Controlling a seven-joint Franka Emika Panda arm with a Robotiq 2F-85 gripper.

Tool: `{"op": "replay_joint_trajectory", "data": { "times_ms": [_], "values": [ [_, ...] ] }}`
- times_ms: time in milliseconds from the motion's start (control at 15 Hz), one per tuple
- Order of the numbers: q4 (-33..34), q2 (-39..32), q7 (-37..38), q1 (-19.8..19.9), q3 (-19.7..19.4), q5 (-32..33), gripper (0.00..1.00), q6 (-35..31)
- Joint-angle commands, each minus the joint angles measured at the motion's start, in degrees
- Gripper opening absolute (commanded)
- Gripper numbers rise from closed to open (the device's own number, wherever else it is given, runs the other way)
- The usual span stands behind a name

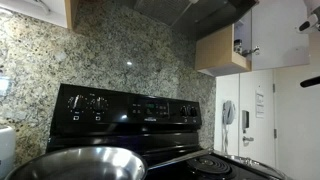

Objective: Take the object from the top unit and put it on the stove

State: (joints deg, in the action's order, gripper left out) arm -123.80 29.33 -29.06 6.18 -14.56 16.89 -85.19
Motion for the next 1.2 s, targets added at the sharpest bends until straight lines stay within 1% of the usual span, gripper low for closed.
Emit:
{"op": "replay_joint_trajectory", "data": {
  "times_ms": [0, 133, 333, 533, 667, 933, 1133],
  "values": [
    [0.17, -0.02, 0.11, -0.38, -0.27, 0.09, 1.00, 0.19],
    [-0.92, 1.74, 0.60, -0.51, -0.32, -0.11, 1.00, -3.53],
    [-2.48, 4.95, 0.96, -0.49, -0.74, -1.24, 1.00, -11.85],
    [-4.04, 7.81, 1.57, -0.35, -0.63, -1.02, 1.00, -20.02],
    [-5.41, 10.14, 2.78, -0.33, -0.84, -2.46, 1.00, -24.58],
    [-7.78, 13.63, 10.21, 0.85, -0.29, -6.05, 1.00, -30.84],
    [-9.64, 15.48, 15.96, 1.77, 0.33, -7.35, 1.00, -37.24]
  ]
}}
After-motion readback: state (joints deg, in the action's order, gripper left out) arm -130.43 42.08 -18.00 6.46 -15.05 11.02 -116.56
